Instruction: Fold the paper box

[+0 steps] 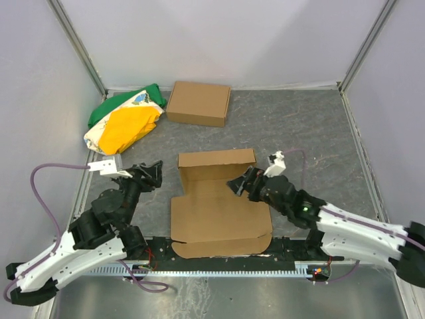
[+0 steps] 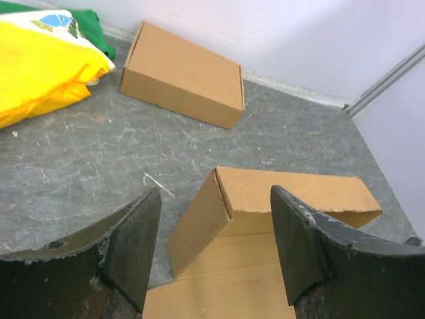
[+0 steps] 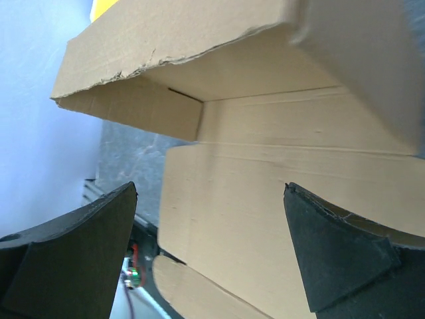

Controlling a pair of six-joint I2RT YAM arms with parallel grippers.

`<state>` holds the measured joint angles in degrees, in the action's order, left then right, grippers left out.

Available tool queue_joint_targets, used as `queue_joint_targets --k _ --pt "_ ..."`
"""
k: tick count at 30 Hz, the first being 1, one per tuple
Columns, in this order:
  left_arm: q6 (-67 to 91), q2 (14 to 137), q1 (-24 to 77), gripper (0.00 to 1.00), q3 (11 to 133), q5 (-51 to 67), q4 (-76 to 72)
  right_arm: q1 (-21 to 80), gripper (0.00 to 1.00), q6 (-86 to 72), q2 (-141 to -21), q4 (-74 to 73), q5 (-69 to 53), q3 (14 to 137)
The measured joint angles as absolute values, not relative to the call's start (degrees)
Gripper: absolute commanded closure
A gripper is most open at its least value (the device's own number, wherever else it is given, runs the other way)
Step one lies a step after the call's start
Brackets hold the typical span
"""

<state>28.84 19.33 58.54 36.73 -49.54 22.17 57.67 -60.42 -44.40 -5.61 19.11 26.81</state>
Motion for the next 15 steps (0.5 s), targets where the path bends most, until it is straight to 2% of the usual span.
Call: queue_joint_targets --k 2,7,11,15 --pt "27.8 17.0 58.5 0.27 36.5 -50.5 21.8 58.2 0.01 -63.6 -52.3 3.7 17.5 26.4" --pt "25.6 13.6 58.5 0.28 35.3 -52.6 20.6 59.6 0.02 -67.5 -62.1 19.9 17.7 26.3" --pt "25.1 12.8 58.5 0.28 35.1 -53.4 20.6 60.9 0.02 -68.7 -64.1 30.1 21.1 26.2" --pt "24.8 12.4 58.5 0.28 35.1 -54.0 20.5 62.0 0.04 -68.8 -63.9 32.6 25.0 26.6"
